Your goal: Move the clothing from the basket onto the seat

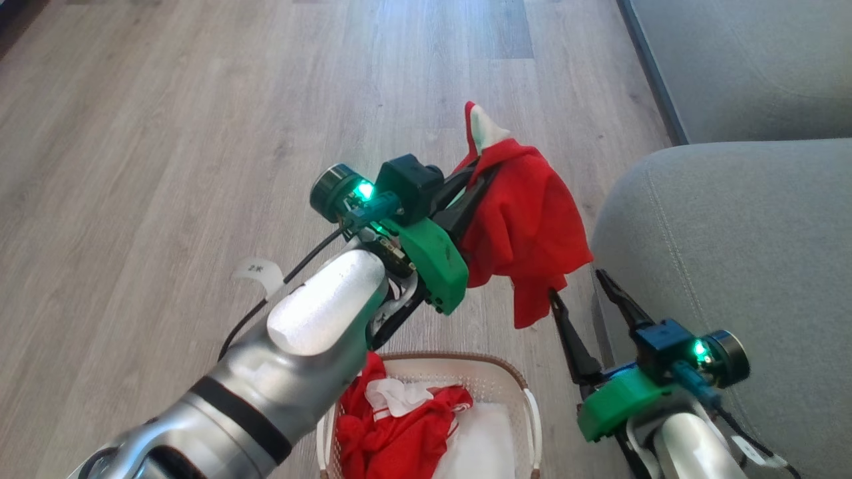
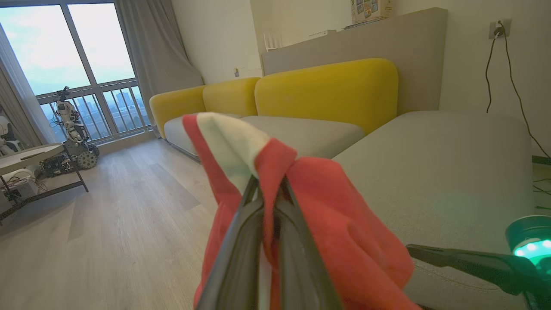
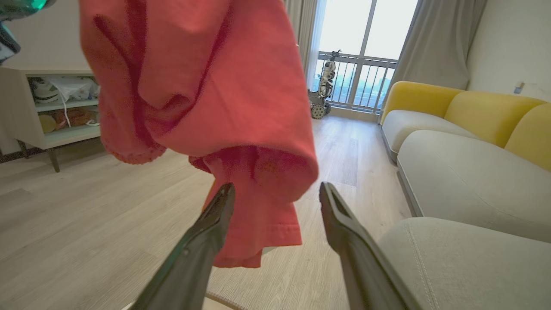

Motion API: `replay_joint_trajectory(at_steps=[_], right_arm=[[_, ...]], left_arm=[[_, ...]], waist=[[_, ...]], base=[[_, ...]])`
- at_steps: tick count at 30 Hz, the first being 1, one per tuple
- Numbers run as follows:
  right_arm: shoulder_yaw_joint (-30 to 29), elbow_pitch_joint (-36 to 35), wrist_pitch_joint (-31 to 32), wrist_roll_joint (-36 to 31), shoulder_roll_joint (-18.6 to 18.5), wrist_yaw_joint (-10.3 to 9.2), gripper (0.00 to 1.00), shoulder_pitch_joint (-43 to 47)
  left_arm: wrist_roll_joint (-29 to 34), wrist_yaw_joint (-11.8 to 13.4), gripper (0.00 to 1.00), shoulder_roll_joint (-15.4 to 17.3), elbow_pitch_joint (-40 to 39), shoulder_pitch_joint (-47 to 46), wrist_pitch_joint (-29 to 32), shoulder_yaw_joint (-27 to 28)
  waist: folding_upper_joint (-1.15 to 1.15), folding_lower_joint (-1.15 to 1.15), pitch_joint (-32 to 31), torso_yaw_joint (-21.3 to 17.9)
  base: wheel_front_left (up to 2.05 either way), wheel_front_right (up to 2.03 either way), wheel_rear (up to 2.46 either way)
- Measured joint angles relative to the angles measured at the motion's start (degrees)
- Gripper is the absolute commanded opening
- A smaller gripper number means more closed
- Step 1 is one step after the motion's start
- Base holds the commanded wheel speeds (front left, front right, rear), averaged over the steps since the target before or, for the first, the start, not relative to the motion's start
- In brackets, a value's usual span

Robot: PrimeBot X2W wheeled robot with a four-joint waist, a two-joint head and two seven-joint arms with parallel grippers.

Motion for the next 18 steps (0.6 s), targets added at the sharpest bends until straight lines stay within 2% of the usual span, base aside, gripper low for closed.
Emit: replay_joint_trajectory(at_steps=[8,18], right_arm=[[1.46,3.01,0.01,-2.25,-0.01,0.0,1.0,-3.37],[0.03,0.7,0.0,-3.04,-0.05,0.0,1.0,-5.8]], left_arm=[[-2.34,0.56,0.0,0.0,-0.34,0.02,-0.01,-2.48],[-4.12,1.8,0.0,0.02,-0.37,0.03,-0.07,-5.14]], waist=[[0.0,0.0,-0.22,1.19],[0.0,0.0,-0.14,2.24]], base=[[0.0,0.0,0.0],[0.0,0.0,0.0]])
